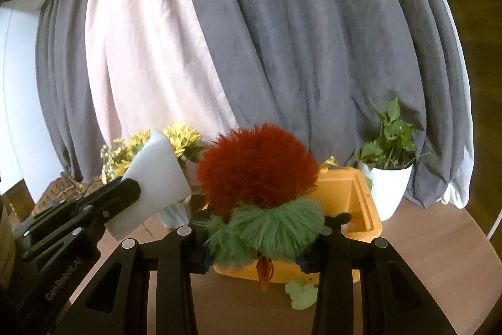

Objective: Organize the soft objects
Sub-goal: 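Carry the plush with the right tool while the left tool carries the tissue over the crate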

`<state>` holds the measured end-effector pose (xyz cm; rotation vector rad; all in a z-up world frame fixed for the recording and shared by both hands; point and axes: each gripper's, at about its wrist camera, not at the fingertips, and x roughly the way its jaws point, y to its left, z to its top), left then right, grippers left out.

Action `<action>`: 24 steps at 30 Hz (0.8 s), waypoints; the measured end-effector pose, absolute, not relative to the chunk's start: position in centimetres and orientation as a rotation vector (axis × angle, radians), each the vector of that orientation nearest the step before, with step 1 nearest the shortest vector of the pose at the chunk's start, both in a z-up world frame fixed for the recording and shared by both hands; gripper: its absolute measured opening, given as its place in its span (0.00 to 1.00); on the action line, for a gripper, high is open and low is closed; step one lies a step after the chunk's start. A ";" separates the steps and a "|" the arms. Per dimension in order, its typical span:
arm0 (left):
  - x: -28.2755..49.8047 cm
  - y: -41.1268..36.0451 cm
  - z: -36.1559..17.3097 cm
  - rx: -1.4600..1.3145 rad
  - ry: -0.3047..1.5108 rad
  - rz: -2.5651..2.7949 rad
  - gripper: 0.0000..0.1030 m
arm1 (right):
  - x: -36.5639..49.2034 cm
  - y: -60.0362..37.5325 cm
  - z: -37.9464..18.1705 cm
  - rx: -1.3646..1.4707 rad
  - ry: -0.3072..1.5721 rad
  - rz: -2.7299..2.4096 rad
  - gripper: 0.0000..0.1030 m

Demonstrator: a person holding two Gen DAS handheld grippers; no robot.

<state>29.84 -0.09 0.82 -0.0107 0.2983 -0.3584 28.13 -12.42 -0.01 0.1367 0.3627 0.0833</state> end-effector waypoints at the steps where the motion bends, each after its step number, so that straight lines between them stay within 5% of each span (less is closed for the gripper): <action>1: 30.1 -0.2 0.9 -0.010 0.296 -0.358 0.07 | 28.3 -12.5 0.1 0.139 0.361 0.083 0.38; 24: 36.8 -3.8 0.8 0.007 0.299 -0.367 0.07 | 34.2 -15.9 0.3 0.134 0.354 0.062 0.38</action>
